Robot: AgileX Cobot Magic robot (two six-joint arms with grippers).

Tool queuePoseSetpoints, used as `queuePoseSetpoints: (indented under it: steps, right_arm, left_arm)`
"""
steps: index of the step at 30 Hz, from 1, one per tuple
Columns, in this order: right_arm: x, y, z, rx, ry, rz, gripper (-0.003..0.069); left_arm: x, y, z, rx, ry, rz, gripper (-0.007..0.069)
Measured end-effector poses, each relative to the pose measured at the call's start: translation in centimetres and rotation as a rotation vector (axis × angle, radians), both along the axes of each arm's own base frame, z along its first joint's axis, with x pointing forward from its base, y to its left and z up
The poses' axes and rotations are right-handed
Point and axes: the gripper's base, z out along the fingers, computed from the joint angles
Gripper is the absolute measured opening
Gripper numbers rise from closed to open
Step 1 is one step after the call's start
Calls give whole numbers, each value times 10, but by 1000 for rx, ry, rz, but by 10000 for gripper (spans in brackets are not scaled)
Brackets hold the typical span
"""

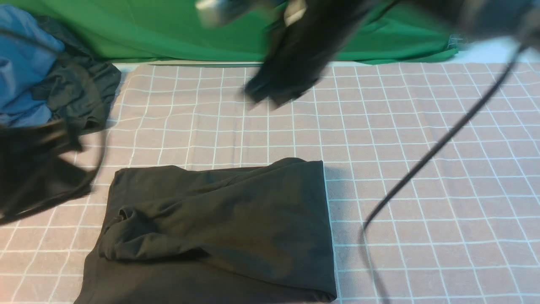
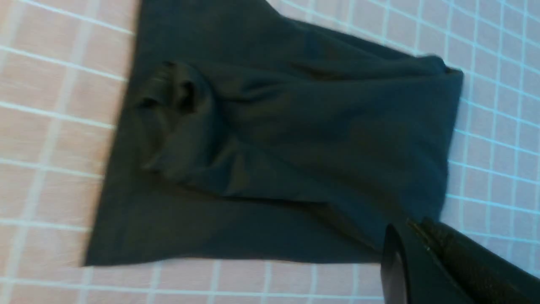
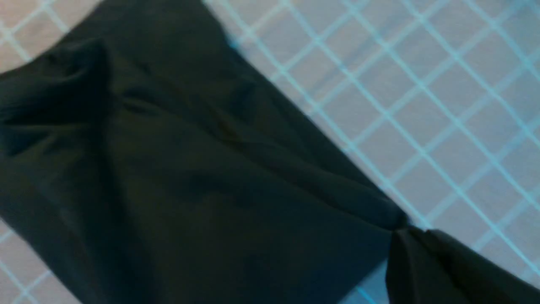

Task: Fold a long-sleeved shirt over a pink coffee tablecloth.

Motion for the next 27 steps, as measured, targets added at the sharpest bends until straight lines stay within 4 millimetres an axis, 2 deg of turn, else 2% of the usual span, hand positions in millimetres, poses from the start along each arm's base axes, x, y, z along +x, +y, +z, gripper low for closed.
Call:
queuePoseSetpoints:
  steps: [1,2,3,6,9,12,13,16,19,23,27]
  right_arm:
    - [2,-11,4,-3,-4,-25,40]
    - [4,-27,10,-4,-9,-58,39]
    - [4,-34,11,-8,-9,-74,39]
    - [-1,-61,9,-34,20,-121,38]
    - [-12,-73,-4,-78,68,-109,38]
    - [-17,-75,-20,-99,108,-102,38]
    - [-17,-75,-20,-99,107,-102,38]
    - [-18,-74,-32,-87,120,-97,38]
    - [-18,-72,-35,-69,120,-82,38]
    - [-18,-71,-34,-58,114,-81,38]
    - [-18,-70,-34,-41,121,-81,38]
  left_arm:
    - [7,-2,-3,-10,5,-13,13]
    - [24,-7,-13,-33,37,-31,13]
    - [31,-9,-18,-40,48,-37,13]
    - [62,-18,-43,-57,98,-56,13]
    - [90,-31,-76,-38,165,-79,13]
    - [104,-42,-110,12,267,-118,13]
    - [105,-43,-112,13,275,-118,13]
    - [111,-45,-142,48,382,-117,13]
    - [100,-39,-163,101,468,-86,13]
    - [81,-30,-177,154,509,-54,13]
    - [68,-25,-180,149,483,-10,13]
